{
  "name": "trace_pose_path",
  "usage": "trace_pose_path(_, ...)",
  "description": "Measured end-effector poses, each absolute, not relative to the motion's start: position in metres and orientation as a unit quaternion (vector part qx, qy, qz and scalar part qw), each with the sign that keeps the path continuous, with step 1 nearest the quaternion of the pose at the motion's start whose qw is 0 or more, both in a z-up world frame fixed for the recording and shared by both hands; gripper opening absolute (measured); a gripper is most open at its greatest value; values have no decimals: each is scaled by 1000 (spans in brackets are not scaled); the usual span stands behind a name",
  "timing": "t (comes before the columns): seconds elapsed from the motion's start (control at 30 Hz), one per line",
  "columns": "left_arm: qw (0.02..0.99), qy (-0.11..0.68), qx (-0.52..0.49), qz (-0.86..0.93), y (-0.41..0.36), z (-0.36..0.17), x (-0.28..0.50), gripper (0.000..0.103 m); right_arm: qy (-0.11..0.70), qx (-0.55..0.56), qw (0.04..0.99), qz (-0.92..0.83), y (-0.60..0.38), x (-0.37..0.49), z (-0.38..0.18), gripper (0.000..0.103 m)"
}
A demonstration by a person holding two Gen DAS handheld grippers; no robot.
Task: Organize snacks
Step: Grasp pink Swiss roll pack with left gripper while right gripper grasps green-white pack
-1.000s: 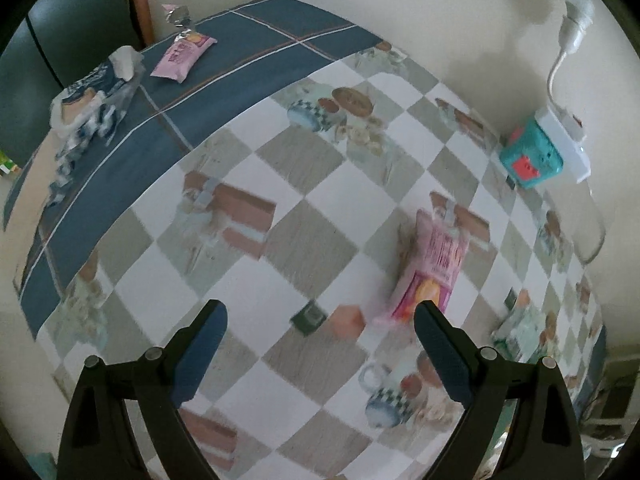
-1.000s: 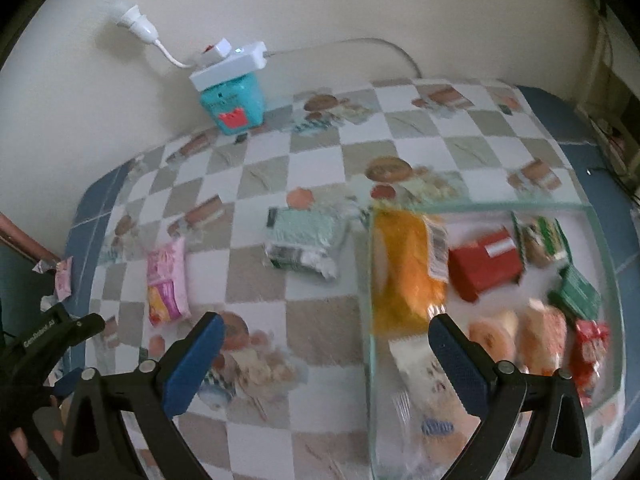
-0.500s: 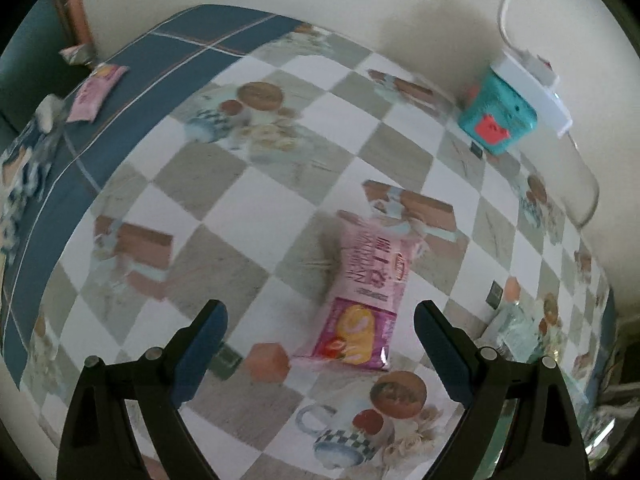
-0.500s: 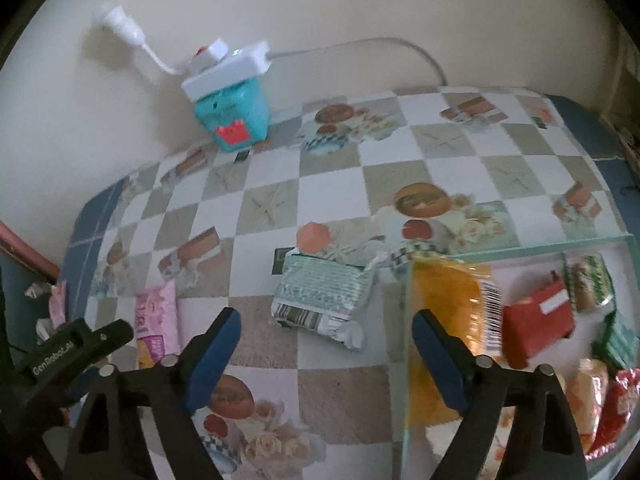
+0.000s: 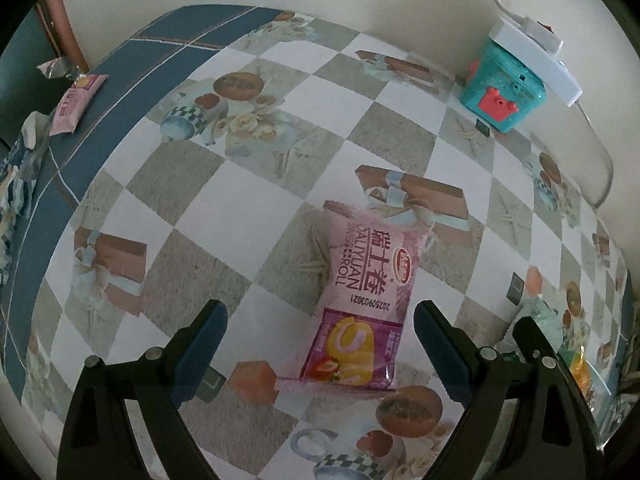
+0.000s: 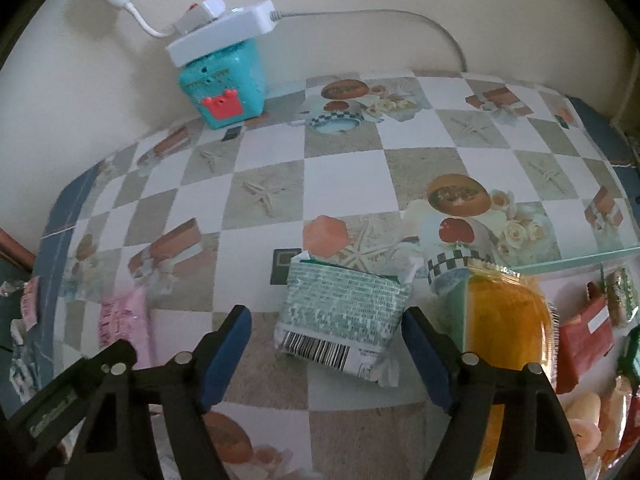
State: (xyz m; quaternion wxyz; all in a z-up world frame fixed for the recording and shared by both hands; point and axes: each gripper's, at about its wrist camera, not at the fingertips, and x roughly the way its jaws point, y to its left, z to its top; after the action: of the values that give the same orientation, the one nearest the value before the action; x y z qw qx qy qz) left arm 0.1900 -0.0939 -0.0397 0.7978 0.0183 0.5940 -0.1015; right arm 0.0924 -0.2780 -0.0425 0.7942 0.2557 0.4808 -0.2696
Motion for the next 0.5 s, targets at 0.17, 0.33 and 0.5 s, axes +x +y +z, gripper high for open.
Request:
trace_pose_path(0.17, 800, 589, 36, -107, -103, -42, 187, 95, 487, 247, 793, -270, -276, 98, -49, 69)
trace_pose_path(0.33, 804, 584, 51, -105, -109, -43, 186, 70, 489, 234, 797, -267, -272, 99, -48, 63)
trace_pose_path(0.5, 804, 583, 54, -108, -108, -39, 185, 44, 491, 237, 796, -262, -269, 96, -45, 62)
